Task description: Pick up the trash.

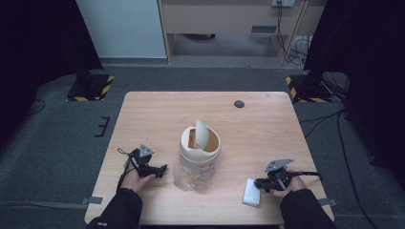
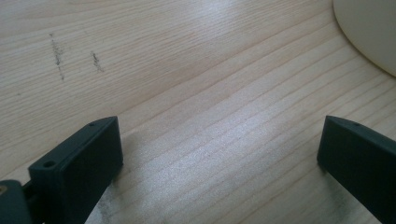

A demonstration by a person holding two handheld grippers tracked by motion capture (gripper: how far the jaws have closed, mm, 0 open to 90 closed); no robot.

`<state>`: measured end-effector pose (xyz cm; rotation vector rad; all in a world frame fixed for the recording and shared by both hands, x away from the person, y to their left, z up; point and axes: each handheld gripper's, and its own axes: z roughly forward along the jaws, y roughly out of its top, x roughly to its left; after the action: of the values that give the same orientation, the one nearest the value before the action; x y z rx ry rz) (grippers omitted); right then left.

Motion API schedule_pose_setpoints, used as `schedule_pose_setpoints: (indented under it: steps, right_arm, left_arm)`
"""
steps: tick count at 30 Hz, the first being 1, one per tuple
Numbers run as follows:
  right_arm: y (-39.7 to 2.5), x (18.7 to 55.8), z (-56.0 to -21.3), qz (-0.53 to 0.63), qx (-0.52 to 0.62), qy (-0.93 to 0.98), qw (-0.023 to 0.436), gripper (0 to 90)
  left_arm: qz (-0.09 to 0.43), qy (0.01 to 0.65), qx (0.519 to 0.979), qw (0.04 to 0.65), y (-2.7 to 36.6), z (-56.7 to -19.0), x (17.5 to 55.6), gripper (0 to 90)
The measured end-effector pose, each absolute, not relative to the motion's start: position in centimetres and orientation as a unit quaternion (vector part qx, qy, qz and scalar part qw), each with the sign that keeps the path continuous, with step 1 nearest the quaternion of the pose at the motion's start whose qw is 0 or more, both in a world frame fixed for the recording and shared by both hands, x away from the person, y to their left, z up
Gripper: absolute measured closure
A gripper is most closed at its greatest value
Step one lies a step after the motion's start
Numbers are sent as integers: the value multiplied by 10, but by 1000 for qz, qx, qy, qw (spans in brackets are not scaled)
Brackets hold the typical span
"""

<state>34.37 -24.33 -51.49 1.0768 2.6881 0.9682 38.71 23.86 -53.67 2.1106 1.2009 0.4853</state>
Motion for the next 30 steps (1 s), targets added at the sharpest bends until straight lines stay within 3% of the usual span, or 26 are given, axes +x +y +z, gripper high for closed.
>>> schedule_pose_setpoints:
  steps: [14, 30]
  right_arm:
    - [-261, 351, -490, 391, 390, 830, 74, 884]
    - [-277, 357, -453, 515, 409, 735, 164, 885]
  left_arm:
    - [185, 458, 806, 327, 239, -537, 387, 0]
    - [185, 459, 805, 327, 239, -537, 387, 0]
